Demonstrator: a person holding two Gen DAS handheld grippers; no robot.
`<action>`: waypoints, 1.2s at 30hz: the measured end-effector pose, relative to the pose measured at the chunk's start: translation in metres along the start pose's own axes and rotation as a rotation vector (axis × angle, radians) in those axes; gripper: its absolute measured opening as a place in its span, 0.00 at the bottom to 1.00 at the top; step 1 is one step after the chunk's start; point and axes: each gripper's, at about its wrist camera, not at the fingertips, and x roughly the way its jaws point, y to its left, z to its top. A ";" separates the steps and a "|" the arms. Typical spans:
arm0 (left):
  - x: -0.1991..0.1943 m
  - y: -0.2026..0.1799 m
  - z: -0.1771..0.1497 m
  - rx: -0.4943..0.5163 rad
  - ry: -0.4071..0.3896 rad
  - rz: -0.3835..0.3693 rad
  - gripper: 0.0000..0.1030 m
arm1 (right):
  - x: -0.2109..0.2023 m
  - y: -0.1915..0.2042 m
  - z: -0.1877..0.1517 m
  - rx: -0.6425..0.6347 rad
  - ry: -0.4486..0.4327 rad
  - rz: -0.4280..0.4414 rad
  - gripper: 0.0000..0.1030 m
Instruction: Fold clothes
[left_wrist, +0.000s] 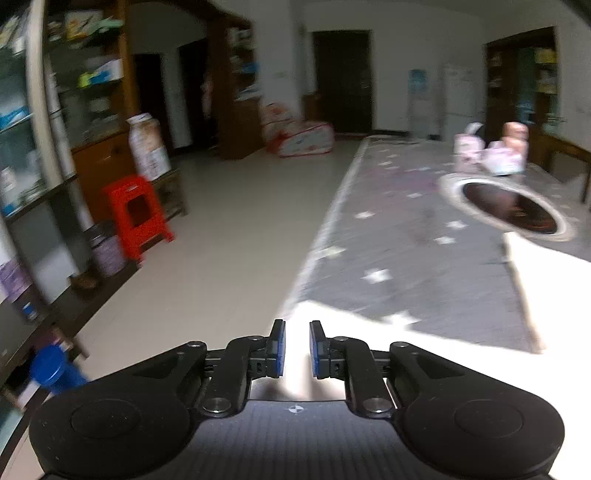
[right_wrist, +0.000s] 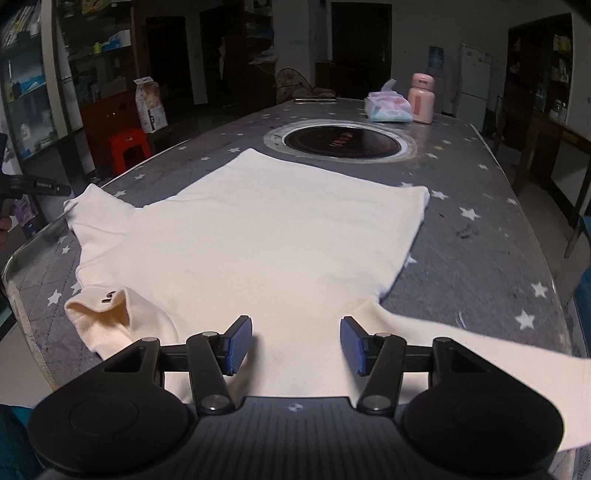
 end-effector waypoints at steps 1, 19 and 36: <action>-0.003 -0.007 0.002 0.012 -0.010 -0.032 0.14 | 0.000 -0.001 0.000 0.001 0.002 -0.004 0.52; -0.006 -0.140 -0.021 0.269 0.093 -0.518 0.16 | -0.004 0.013 0.010 -0.076 -0.022 -0.001 0.52; -0.071 -0.163 -0.076 0.555 -0.062 -0.667 0.27 | 0.001 0.069 0.005 -0.227 0.005 0.149 0.53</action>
